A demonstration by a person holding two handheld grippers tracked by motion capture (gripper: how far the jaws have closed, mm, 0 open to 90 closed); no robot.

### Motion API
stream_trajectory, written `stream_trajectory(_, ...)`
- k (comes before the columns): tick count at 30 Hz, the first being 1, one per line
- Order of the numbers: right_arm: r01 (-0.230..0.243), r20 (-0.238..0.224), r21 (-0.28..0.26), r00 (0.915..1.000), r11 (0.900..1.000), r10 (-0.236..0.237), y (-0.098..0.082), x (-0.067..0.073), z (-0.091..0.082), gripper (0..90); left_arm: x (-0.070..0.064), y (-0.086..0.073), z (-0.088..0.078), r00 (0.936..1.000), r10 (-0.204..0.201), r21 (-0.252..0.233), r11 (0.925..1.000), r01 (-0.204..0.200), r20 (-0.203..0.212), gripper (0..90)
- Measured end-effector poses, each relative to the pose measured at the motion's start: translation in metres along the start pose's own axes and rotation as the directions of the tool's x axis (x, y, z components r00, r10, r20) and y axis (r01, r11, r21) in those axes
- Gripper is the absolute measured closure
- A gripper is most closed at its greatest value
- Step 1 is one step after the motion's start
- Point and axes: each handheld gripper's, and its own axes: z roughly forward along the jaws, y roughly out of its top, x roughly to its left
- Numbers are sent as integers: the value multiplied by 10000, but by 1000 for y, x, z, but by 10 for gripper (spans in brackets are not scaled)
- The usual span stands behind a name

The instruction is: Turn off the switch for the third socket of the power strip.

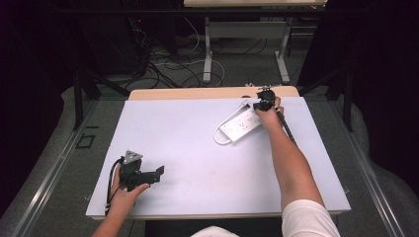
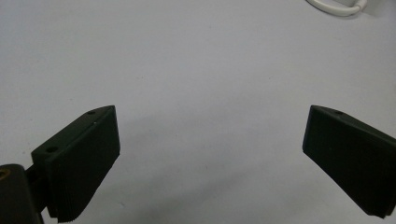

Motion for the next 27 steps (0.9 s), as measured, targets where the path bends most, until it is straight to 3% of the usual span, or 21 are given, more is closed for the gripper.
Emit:
stream_trajectory(11, 90, -109, 81, 9999, 9999, -89, 1, -1, -1, 639, -1, 0, 1, 10000, 69, 63, 10000, -69, 12, 42)
stream_trajectory(15, 356, -45, 140, 9994, 9993, -356, 2, -2, -2, 594, -1, 0, 1, 10000, 70, 12, 10000, -70, -5, 41)
stream_trajectory(16, 181, -80, 177, 9998, 9997, -179, 2, -1, -3, 580, -1, 0, 1, 10000, 64, 9, 10000, -64, -7, 42)
stream_trajectory(27, 729, 89, 86, 9973, 9973, -730, 3, 0, -6, 419, -1, 0, 1, 10000, 76, -20, 10000, -76, -14, 42)
